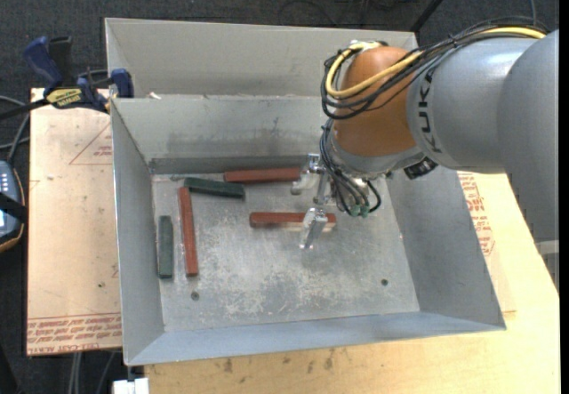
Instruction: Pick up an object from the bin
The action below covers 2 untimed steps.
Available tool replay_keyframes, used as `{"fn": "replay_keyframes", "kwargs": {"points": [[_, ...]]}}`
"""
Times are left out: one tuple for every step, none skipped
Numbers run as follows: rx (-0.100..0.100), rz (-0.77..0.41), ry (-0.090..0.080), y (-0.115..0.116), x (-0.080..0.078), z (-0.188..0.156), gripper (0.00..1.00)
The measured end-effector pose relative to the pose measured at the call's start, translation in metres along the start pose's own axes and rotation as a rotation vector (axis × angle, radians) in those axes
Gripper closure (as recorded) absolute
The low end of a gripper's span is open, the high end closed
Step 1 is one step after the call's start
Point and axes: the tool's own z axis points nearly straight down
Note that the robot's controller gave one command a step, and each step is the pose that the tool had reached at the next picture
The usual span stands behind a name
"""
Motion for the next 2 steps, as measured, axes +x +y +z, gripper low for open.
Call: {"fn": "replay_keyframes", "kwargs": {"points": [[0.001,0.029,-0.006,0.014,-0.007,0.038,0.0],[-0.007,0.106,-0.029,0.015,0.005,0.033,1.0]]}}
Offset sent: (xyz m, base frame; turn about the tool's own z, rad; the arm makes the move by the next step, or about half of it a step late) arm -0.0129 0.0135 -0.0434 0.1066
